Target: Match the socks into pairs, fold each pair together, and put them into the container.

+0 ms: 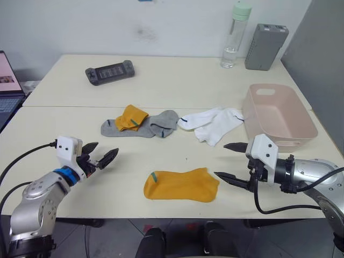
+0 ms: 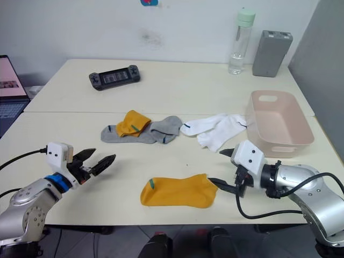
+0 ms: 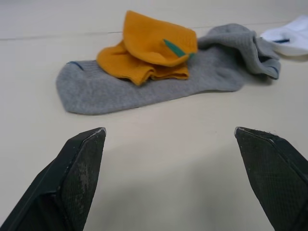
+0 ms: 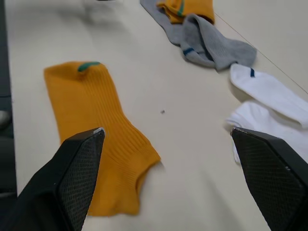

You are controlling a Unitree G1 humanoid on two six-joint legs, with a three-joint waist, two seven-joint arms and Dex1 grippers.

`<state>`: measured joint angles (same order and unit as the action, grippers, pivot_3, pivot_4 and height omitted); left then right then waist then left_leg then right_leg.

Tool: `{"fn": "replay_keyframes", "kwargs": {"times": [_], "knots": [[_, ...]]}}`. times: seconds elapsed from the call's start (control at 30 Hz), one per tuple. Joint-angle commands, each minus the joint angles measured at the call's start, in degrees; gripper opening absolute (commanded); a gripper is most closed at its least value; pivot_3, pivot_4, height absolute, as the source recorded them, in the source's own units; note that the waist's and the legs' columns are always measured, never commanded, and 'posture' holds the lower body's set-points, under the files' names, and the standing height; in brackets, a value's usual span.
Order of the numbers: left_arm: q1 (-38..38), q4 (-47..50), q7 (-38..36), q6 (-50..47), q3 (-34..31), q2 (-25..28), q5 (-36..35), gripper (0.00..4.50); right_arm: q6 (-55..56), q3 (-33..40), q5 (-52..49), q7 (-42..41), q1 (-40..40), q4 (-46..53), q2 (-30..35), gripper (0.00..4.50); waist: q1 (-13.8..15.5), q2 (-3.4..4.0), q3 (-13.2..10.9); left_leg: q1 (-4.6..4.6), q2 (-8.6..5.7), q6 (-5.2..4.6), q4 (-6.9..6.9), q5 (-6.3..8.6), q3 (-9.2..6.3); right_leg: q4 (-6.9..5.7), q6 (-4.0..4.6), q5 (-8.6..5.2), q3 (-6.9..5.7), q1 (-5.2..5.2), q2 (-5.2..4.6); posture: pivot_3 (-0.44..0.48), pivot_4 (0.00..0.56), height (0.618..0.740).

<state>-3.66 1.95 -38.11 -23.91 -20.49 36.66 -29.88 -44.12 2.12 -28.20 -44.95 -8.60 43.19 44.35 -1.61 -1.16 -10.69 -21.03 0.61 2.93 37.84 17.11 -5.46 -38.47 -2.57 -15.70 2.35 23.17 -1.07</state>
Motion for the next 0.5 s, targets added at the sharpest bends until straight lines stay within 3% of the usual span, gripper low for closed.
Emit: {"fn": "replay_keyframes", "kwargs": {"times": [0.03,0.23,0.5], "knots": [[-5.22,-1.34,0.76,-0.78,0.81,0.0,0.26,4.47,0.89,-0.75,-0.82,1.64,-3.61,2.35,-1.12,4.5,0.07,0.0,0.0,0.0,-0.01,0.01,0.02,-0.01,0.01,0.0,-0.07,0.03,0.02,0.0,0.0,0.0,0.15,0.74],[-16.1,-10.74,1.01,0.0,5.9,-0.24,5.02,4.47,0.12,-5.3,0.57,4.76,-10.26,1.1,-3.78,4.5,-0.07,0.0,0.0,0.05,-0.04,0.02,0.04,-0.02,0.02,-0.05,0.13,0.22,0.04,-0.01,0.01,0.0,0.15,0.74],[-29.76,-23.85,7.92,-4.65,8.98,-4.72,9.29,4.47,-0.37,-7.77,0.82,5.81,-11.26,0.83,-3.78,4.5,-0.02,0.0,0.0,-0.06,-0.09,0.02,0.03,-0.02,0.0,-0.02,0.13,0.22,0.02,0.05,-0.04,0.0,0.15,0.74]]}}
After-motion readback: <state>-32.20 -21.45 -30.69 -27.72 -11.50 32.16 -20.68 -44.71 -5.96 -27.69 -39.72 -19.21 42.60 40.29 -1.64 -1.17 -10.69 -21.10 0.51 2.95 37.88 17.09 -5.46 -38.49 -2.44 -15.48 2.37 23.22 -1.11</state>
